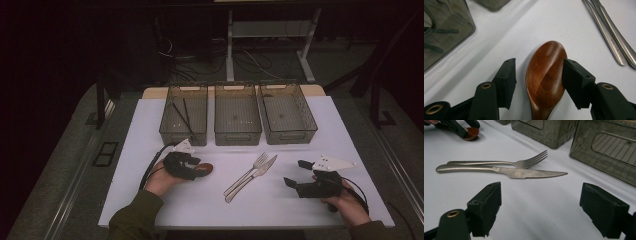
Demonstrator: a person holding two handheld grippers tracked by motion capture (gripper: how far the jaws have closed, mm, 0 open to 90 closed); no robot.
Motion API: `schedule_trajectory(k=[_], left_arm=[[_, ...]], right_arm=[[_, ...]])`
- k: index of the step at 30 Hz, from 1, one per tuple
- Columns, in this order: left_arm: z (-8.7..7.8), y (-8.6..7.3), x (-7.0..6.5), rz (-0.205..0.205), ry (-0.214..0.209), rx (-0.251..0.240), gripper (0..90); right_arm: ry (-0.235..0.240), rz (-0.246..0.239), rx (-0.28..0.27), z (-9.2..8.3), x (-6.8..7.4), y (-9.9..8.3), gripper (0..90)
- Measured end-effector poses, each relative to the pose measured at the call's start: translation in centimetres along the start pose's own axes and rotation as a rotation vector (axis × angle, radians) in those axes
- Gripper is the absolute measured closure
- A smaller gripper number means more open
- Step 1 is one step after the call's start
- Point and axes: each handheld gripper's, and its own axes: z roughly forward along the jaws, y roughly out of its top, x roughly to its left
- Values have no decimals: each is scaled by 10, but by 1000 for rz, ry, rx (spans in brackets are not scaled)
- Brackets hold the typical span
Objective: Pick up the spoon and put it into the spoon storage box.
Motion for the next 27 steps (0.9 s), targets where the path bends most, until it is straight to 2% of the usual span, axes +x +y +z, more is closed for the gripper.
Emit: schedule_trajectory(k=[3,5,8,10,13,15,18,20,22,27], left_arm=[[0,0,-1,-3,-9,4,454],[-1,0,-1,12,-13,11,465],[-2,0,-3,12,-16,19,486],[-2,0,-3,35,-18,26,497],[-2,0,-6,35,-21,34,519],[-2,1,-6,54,-25,36,538],[-2,1,-9,48,-28,42,564],[-2,1,-10,53,-32,46,582],[-3,1,-9,75,-35,51,598],[-3,1,-9,79,-41,55,640]], right_arm=[[0,-2,1,0,0,0,169],[-1,-3,1,0,0,0,170],[0,-5,1,0,0,0,169],[0,-5,2,0,0,0,169],[0,-6,4,0,0,0,169],[0,-8,4,0,0,0,169],[0,-9,5,0,0,0,169],[1,-10,5,0,0,0,169],[1,-11,5,0,0,0,169],[2,-14,7,0,0,0,169]])
